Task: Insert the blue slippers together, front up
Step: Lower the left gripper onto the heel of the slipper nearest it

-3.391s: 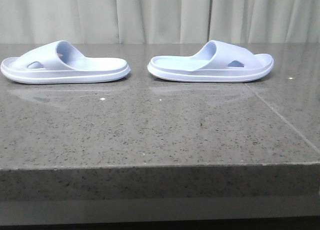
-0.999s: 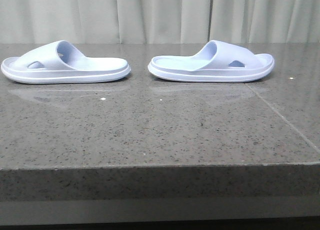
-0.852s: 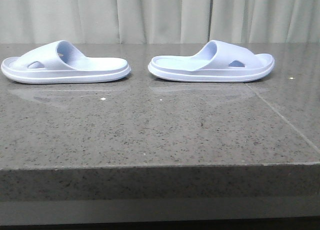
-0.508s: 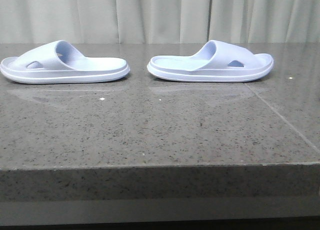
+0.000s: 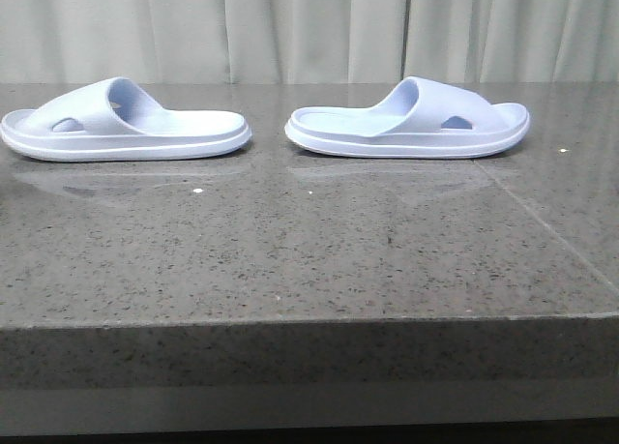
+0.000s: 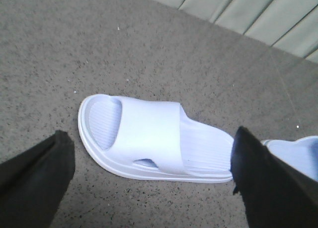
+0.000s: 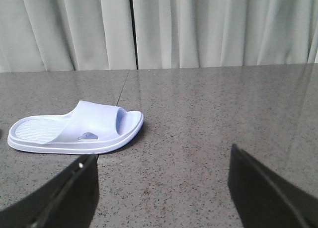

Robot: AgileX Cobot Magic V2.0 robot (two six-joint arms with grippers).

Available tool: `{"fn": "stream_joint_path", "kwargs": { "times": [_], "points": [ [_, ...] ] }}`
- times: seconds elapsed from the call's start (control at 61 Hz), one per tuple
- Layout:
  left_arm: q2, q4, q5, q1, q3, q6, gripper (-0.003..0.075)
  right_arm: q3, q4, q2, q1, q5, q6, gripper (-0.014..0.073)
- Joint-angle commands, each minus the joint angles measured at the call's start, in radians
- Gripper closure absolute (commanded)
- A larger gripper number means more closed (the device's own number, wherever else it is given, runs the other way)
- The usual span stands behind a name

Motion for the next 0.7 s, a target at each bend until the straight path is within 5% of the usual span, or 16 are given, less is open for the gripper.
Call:
{"fn": "stream_joint_path", "kwargs": {
  "times": [0.0, 0.278, 0.688],
  "points": [
    [0.049, -0.072, 0.001, 0.012, -0.062, 0.041, 0.0105, -0.032, -0.011, 0.020, -0.005, -0.075, -0.004, 0.0030],
    [0.289, -0.466, 0.301, 0.270, -0.153, 0.398, 0.0105, -0.032, -0.011, 0.020, -0.005, -0.071, -0.004, 0.0030],
    [0.694, -0.482, 0.691, 0.332, -0.527, 0.417, 0.0105, -0.032, -0.011, 0.020, -0.005, -0.071, -0.004, 0.0030]
  ]
}}
